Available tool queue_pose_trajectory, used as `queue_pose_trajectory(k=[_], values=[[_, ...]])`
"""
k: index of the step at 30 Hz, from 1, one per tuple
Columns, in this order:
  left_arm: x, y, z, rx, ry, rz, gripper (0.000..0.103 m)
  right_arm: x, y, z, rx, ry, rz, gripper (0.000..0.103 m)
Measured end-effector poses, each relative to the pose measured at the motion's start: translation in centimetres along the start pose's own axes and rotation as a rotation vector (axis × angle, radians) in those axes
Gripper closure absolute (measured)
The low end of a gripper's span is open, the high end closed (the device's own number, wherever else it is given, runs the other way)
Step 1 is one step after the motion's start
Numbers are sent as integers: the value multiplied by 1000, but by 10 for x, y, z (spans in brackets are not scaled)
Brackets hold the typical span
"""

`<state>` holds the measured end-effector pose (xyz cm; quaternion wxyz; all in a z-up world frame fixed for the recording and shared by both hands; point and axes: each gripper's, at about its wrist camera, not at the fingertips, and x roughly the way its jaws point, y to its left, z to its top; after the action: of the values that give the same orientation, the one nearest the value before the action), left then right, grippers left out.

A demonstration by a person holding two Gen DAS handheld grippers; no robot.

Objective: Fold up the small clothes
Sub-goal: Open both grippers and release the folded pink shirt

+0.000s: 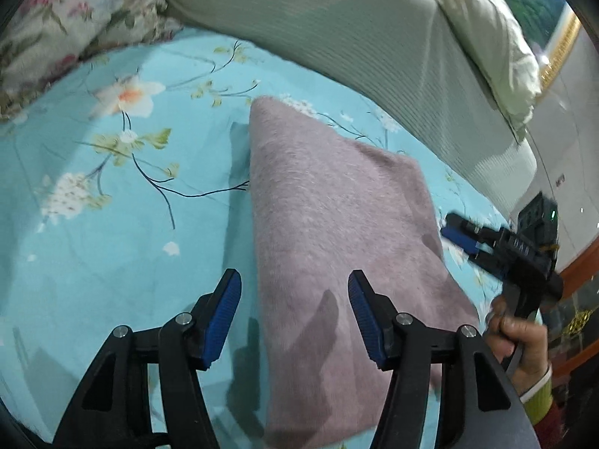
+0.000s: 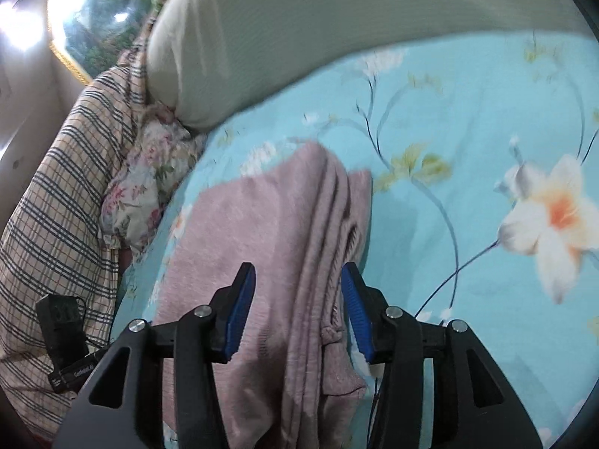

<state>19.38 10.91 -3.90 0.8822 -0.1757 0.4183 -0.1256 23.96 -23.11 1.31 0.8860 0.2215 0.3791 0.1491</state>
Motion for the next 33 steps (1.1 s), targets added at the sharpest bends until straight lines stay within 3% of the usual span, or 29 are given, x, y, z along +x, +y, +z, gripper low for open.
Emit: queue_pose_trajectory(k=[3,5,7,13,16,22,29,33], values=[[-12,-7,-9,29,-7,-25,46,3,7,4,-16,14,8,57],[-16,-13,-14,50,-9,-45,52,11,8,6,-19,37,6,68],[-17,-19,-17,73,-6,-65,58,21,7,6,-15,63,4,70],[-8,-31,-22,119,29,-102,58,40,2,7,0,112,-20,70],[-5,-30,-23,115,40,-106,58,45,-1,8,4,122,-37,78],[-1,-27,-22,109,48,-118,58,43,-14,11,58,104,-9,78],[0,-27,-22,110,52,-111,58,27,21,15,-86,28,-93,78],[0,-26,-23,105,54,-110,58,39,17,19,-69,62,-117,78]])
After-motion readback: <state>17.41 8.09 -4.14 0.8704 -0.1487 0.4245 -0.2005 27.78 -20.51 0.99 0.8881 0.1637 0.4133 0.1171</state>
